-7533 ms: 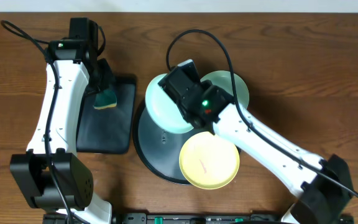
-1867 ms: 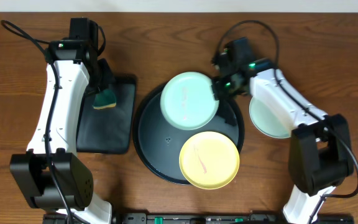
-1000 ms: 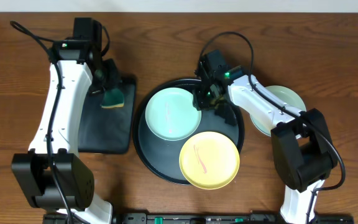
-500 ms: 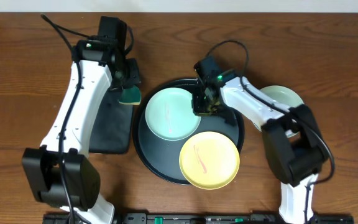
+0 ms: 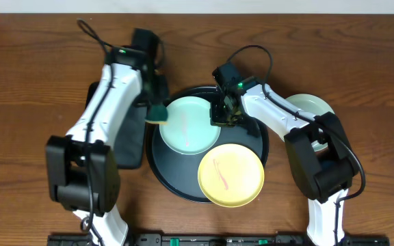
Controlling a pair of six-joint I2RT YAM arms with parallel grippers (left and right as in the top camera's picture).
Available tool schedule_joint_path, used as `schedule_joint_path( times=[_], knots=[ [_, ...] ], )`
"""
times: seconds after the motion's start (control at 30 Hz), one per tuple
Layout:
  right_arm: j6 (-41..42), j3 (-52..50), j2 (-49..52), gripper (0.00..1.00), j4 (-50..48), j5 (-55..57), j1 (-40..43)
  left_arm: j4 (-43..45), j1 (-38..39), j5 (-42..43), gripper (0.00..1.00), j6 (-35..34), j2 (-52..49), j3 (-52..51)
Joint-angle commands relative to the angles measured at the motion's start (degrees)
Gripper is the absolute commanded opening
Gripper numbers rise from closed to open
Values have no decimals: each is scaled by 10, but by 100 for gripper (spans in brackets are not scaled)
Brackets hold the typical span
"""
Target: Clean dirty plates on tray and stack at the side
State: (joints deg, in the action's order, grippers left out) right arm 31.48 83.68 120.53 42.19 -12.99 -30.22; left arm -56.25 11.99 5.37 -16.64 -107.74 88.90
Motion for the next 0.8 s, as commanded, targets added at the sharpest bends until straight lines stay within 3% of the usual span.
schedule_joint_path(
  times=[0.0, 0.17, 0.43, 0.53, 0.67, 0.77],
  knots=[
    [13, 2, 15, 1, -1, 5, -5, 14, 38, 17, 7, -9, -13, -30],
    [13, 2, 15, 1, -1, 5, -5, 64, 73, 17, 8, -82, -24, -84],
    [13, 2, 15, 1, 0, 5, -5, 137, 107, 21, 7, -130, -66, -137],
    [12, 2, 15, 1, 1, 5, -5, 140, 111, 85, 7, -109, -73, -137],
    [12, 2, 15, 1, 0, 5, -5, 169, 115, 230, 7, -1, -73, -137],
    [12, 2, 15, 1, 0, 5, -5, 188, 116, 222, 8, 3, -73, -137]
  ],
)
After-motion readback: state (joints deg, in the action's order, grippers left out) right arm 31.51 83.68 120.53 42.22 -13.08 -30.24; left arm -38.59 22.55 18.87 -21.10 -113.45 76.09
